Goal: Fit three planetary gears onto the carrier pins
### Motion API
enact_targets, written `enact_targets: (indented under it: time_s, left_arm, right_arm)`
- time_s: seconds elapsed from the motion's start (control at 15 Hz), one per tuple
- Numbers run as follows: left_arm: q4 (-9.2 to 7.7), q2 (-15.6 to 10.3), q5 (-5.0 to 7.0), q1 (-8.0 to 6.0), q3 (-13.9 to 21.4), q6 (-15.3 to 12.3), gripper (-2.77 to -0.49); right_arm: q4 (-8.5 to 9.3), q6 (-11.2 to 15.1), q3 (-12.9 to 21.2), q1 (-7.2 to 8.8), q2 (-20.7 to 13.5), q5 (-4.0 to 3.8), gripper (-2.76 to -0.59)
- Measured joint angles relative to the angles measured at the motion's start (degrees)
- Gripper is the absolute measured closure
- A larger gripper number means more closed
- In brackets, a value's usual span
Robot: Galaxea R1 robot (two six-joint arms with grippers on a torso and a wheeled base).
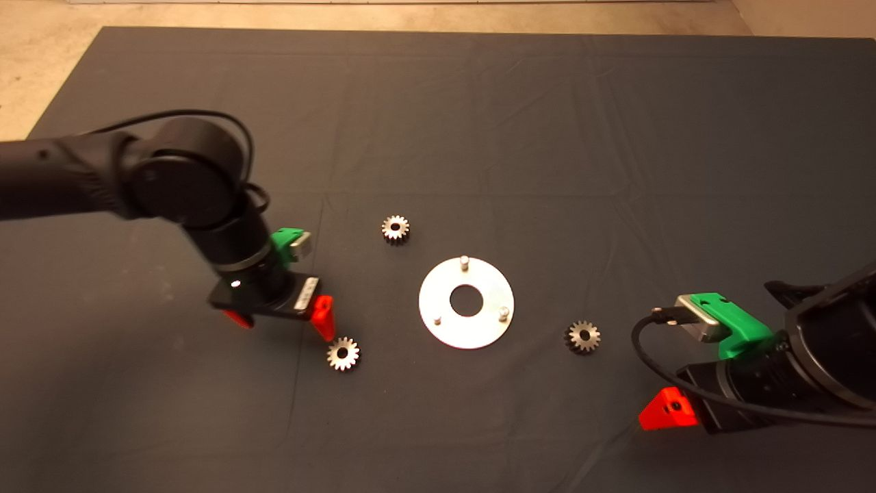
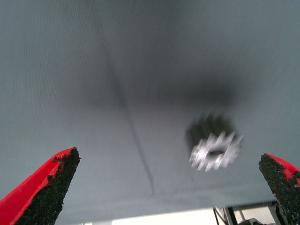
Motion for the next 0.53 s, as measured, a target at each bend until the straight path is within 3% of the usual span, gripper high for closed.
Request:
enact_targets:
  time_s: [0.4,0.47,0.53]
  left_arm:
    - [0.62,7.31,-0.13,0.3,-15.32,8.35,-2.77]
    - [0.73,8.18,-1.18,0.3,-16.51,9.13,-2.77]
    - [0.71,8.6,-3.0,0.3,-17.29,9.83,-2.77]
  right_arm:
    - [0.0,0.0,0.0,0.0,0.02,0.02,-2.75]
    - [0.0,0.0,0.0,0.0,0.02,0.05,-2.75]
    - [0.0,0.0,0.0,0.0,0.0,0.02,-2.75]
